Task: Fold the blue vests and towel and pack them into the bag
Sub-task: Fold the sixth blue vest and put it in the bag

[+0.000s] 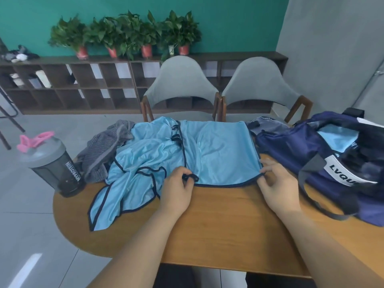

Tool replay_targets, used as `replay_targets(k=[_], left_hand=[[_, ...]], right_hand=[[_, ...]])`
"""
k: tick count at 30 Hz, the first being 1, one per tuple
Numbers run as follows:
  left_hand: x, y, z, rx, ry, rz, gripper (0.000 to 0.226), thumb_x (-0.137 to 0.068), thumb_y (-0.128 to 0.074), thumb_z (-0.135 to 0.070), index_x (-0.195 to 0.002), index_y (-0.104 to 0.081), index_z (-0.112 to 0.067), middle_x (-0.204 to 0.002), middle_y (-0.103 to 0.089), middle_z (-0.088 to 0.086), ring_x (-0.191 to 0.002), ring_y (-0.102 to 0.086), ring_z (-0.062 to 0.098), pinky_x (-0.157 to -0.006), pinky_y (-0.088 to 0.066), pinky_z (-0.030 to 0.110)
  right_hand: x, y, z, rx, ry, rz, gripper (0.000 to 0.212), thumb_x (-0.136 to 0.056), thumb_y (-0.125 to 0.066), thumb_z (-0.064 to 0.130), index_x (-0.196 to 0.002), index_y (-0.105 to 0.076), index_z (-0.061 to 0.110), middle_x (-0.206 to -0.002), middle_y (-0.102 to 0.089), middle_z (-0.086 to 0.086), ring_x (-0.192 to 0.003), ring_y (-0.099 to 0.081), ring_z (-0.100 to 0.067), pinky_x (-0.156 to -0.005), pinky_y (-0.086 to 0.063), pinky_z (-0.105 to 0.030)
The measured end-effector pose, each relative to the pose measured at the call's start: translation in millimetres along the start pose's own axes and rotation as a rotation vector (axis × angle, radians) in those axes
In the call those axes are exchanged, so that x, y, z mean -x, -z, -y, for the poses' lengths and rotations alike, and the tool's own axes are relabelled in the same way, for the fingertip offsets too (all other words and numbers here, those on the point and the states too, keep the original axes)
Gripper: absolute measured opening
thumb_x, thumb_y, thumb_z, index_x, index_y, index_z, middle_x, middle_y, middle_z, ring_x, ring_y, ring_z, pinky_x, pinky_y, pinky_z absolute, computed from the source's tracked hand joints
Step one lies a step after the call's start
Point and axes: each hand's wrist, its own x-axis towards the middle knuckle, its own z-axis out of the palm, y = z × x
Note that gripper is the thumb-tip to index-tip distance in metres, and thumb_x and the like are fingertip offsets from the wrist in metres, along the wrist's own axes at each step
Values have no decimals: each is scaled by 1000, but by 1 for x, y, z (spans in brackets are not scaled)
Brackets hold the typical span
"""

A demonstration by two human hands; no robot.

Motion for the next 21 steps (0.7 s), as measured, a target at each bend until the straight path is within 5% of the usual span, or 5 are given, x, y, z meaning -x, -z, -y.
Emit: replay_targets(k=[4,7,9,13,21], left_hand=[[-7,13,26,-81,-1,22,13,-99,-68,-24,-112,-69,-25,-95,-67,-14,-88,-63,4,-82,-54,29],[-14,31,48,-147,39,-45,10,-99,-66,-21,-108,-68,-25,-101,-66,-9,-99,-60,11,-91,-53,34],[-15,38,55,-172,72,-112,10,-100,-63,-18,-107,-64,-24,-100,-66,-4,-99,-61,17,-90,-53,38],[-10,38,41,-238,18,-213,10,-102,-58,-12,-111,-61,-15,-90,-56,-5,-94,-56,24,-79,-50,42],[-8,44,46,-161,32,-279,18,-104,-55,-12,-120,-62,-14,-105,-56,-5,-109,-53,25,-97,-48,44]], right_hand=[[4,-2,1,12,-16,60,27,-85,-77,6,-98,-65,25,-124,-72,7,-129,-61,-9,-113,-42,-27],[2,-3,-1,47,-157,50,23,-93,-70,10,-105,-60,27,-103,-72,3,-91,-68,-14,-82,-50,-31],[-2,-2,-3,50,-290,-15,17,-98,-63,11,-108,-57,22,-94,-65,2,-80,-59,-17,-76,-43,-30],[-4,-2,-4,48,-395,-111,13,-103,-54,8,-113,-55,16,-92,-61,-1,-80,-53,-21,-77,-38,-29],[0,3,-8,-227,-395,-189,21,-102,-58,9,-112,-62,27,-113,-74,4,-109,-69,-7,-97,-49,-22]])
